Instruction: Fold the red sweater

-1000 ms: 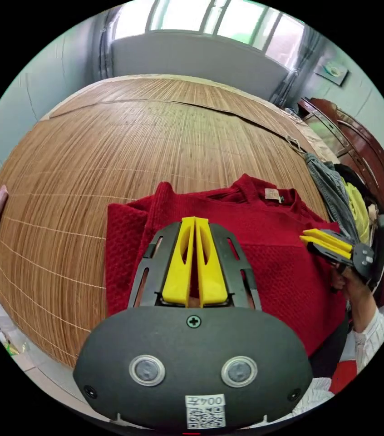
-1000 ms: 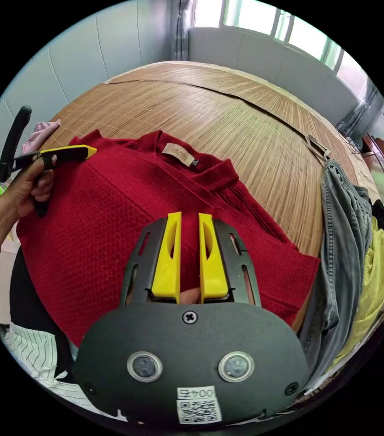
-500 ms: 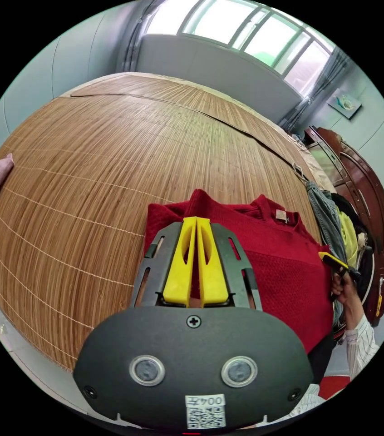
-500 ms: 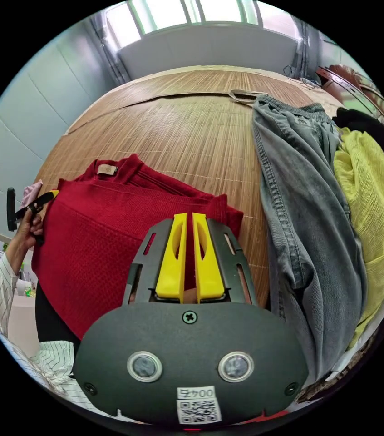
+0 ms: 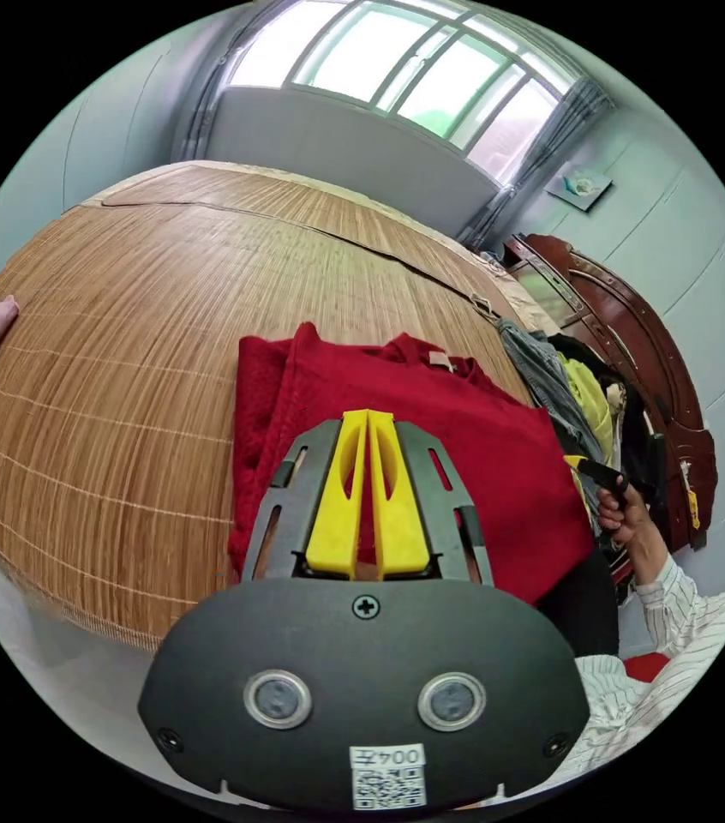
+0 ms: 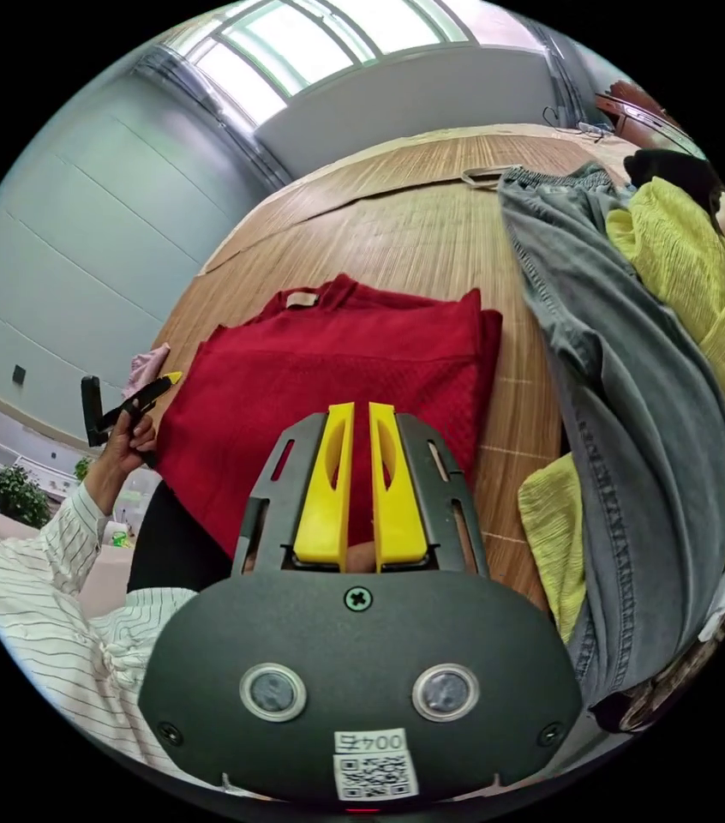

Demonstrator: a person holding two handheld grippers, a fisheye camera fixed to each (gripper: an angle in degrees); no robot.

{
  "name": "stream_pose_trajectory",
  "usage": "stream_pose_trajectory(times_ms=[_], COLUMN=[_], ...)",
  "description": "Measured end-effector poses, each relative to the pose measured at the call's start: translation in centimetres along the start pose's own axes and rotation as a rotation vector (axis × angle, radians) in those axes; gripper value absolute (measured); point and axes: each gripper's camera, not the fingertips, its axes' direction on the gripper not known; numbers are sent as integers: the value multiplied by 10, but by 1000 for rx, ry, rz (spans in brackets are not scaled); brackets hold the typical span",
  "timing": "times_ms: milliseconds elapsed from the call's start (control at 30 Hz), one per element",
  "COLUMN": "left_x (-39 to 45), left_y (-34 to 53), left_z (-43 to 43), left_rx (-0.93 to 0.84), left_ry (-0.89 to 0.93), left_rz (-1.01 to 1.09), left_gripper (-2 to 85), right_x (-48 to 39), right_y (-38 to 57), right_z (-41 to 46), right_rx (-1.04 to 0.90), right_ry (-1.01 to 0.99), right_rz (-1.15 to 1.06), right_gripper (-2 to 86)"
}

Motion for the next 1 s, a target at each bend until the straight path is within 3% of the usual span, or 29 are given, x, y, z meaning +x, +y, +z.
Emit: stream_pose_trajectory(times_ms=[133,200,300,367,467,600,800,900,1000], left_x=[-17,6,30,26,54,178,374,442,498], left_y=[14,19,37,47,48,60,136,165,188], left_z=[-2,-25,-27,-11,-29,-49,-3,11,20], left_rx=[40,102,95,35,104,146,24,0,13], left_ry=[91,55,-32,-35,9,93,176,225,197], left_rz=[-130,-65,45,9,-24,295,714,824,936], left_gripper=[4,3,4,5,8,22,80,89,98], right_x=[45,41,41,52,82,118,170,194,212], right_y=[10,15,34,42,56,88,138,154,162], right_z=[-2,-17,-29,-15,-33,-72,-61,-56,-48], right_rx=[25,55,77,-2,54,48,-41,-11,-21], right_ry=[-57,10,-43,24,-95,-133,-329,-464,-465], right_rz=[104,60,29,34,143,276,529,653,722], right_gripper=[22,32,38,37,48,96,141,159,164])
